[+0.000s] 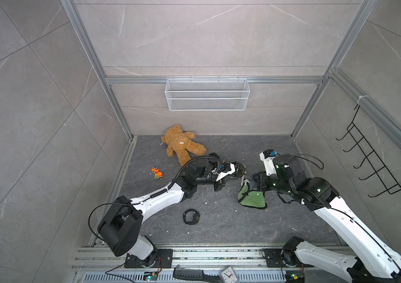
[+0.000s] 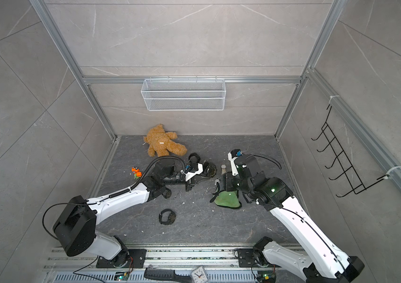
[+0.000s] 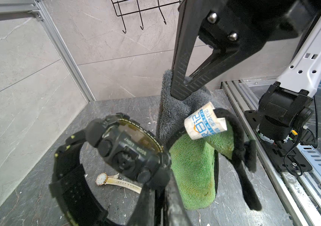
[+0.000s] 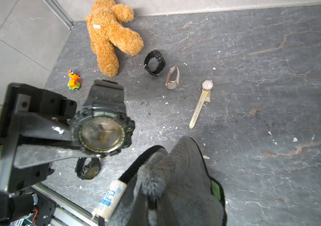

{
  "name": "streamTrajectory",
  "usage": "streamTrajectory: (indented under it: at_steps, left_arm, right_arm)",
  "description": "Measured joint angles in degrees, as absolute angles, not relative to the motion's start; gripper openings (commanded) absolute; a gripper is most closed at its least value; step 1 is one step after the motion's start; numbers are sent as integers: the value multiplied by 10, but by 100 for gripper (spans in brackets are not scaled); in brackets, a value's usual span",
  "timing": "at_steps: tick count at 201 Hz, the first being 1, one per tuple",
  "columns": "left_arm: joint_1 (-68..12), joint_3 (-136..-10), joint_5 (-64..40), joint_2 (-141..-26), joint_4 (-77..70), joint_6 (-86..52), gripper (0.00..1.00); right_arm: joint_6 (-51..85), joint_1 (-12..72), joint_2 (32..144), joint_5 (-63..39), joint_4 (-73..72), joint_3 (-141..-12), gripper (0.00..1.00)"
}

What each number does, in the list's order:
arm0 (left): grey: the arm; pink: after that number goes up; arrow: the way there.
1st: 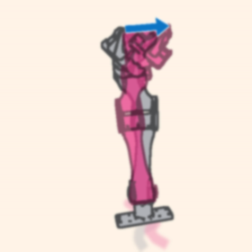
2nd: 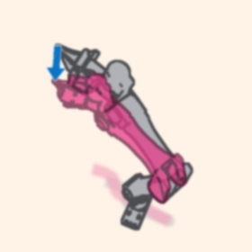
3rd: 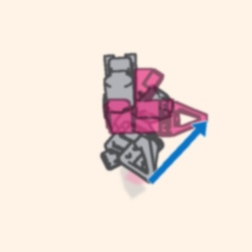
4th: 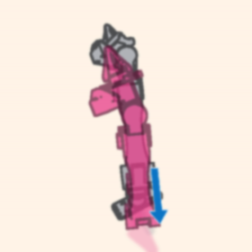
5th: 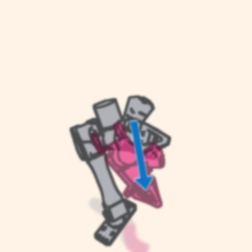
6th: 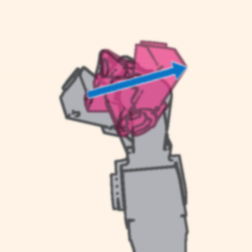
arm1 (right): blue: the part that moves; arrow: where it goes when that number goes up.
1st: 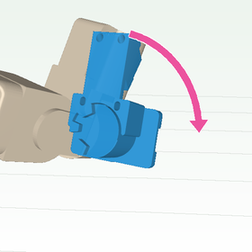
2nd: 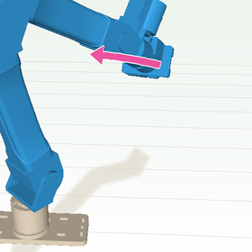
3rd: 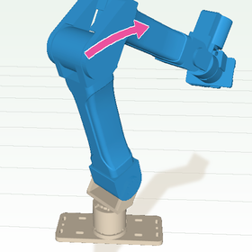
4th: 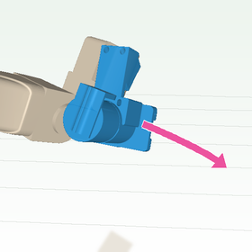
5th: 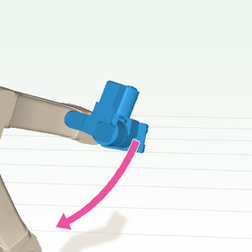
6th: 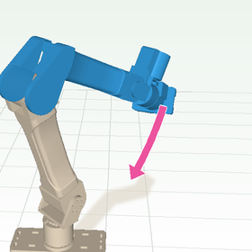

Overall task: Wipe the watch dial
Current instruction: Wipe the dirt from the watch dial.

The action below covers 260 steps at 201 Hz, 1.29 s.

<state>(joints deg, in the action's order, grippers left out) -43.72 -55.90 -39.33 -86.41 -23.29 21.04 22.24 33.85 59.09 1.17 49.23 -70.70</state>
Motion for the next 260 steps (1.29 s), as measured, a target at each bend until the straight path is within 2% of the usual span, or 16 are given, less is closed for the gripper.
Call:
streamTrajectory:
  at_steps: [134, 260]
  left_arm:
    - [-432, -551, -391, -864, -236, 210, 0]
    - [-423, -532, -366, -853, -241, 210, 0]
  right_arm:
    - [223, 366, 656, -72, 415, -715, 0]
    - [229, 371, 702, 8, 413, -742, 0]
